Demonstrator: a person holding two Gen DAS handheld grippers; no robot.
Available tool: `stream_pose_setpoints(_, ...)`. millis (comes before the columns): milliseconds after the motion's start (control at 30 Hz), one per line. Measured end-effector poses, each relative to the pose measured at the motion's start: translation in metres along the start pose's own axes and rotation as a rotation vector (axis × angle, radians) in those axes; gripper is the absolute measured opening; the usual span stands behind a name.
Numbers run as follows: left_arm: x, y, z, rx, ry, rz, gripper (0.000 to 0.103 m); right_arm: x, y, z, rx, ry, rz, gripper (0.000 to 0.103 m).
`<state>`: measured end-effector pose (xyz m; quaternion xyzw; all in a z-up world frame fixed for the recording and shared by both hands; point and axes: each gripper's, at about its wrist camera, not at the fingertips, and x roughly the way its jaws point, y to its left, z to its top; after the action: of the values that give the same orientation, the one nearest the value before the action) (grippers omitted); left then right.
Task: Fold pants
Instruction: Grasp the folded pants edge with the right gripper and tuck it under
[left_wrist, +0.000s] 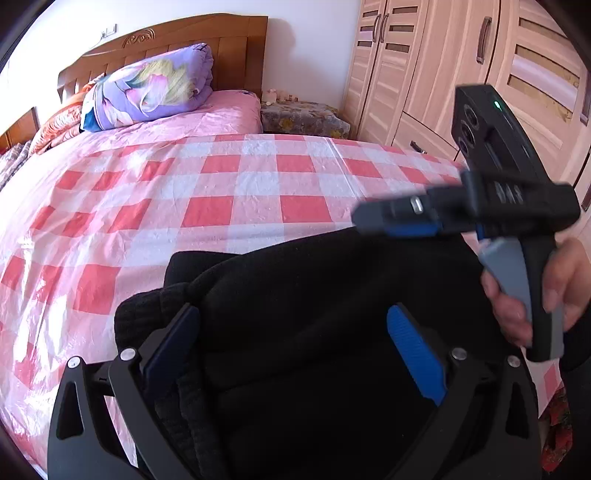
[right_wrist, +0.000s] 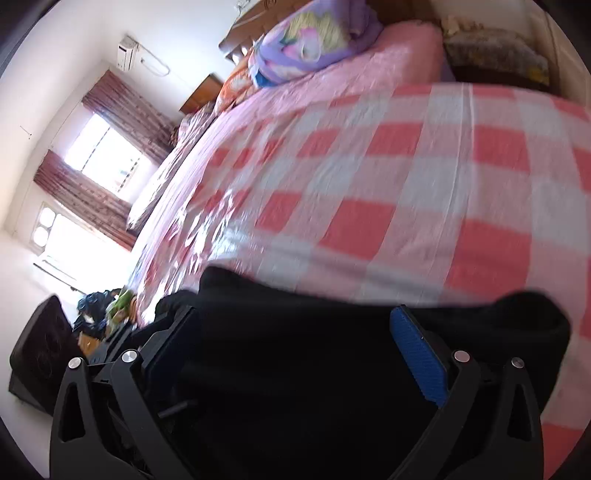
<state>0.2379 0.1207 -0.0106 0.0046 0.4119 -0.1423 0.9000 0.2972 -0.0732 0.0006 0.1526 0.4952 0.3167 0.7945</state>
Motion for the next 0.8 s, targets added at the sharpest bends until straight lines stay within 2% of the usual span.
stream_pose_setpoints(100,0.002,0.004,0.001,-0.024,0.007,-0.01,0.101,0.0,-0.007,0.006,0.03,-0.018,-0.054,0.098)
stream_pose_setpoints(200,0.005,0.005,0.002,-0.027,0.024,-0.009,0.101,-0.03,0.0,0.0,0.047,-0.085,0.044,0.099)
stream_pose_setpoints(300,0.008,0.005,0.004,-0.032,0.039,-0.009,0.101,-0.065,0.017,-0.02,0.016,-0.134,0.145,0.099)
stream_pose_setpoints(333,0.009,0.005,0.004,-0.036,0.042,-0.006,0.101,-0.07,0.022,-0.03,-0.009,-0.122,0.148,0.099)
stream_pose_setpoints(400,0.01,0.005,0.004,-0.035,0.042,0.001,0.101,-0.058,0.02,-0.041,-0.032,-0.065,0.077,0.099)
stream_pose_setpoints(467,0.011,0.003,0.004,-0.027,0.046,0.012,0.101,-0.039,0.001,-0.044,0.003,0.007,0.0,0.099)
stream_pose_setpoints(500,0.011,0.002,0.004,-0.022,0.048,0.015,0.101,-0.029,-0.014,-0.041,0.039,0.014,0.032,0.099)
stream_pose_setpoints(567,0.012,0.0,0.004,-0.009,0.055,0.03,0.101,-0.029,-0.026,-0.03,0.064,-0.039,0.044,0.098)
stream_pose_setpoints(633,0.013,-0.002,0.003,0.003,0.061,0.044,0.101,-0.028,-0.029,-0.02,0.11,-0.039,0.051,0.099)
stream_pose_setpoints(700,0.013,-0.003,0.004,0.01,0.067,0.054,0.101,-0.029,-0.026,-0.013,0.095,-0.051,0.017,0.099)
stream_pose_setpoints(767,0.014,-0.004,0.004,0.012,0.078,0.06,0.101,-0.042,-0.026,-0.013,0.116,-0.134,0.001,0.099)
stream_pose_setpoints(800,0.012,-0.005,0.005,0.015,0.081,0.061,0.101,-0.055,-0.027,-0.019,0.152,-0.199,0.035,0.099)
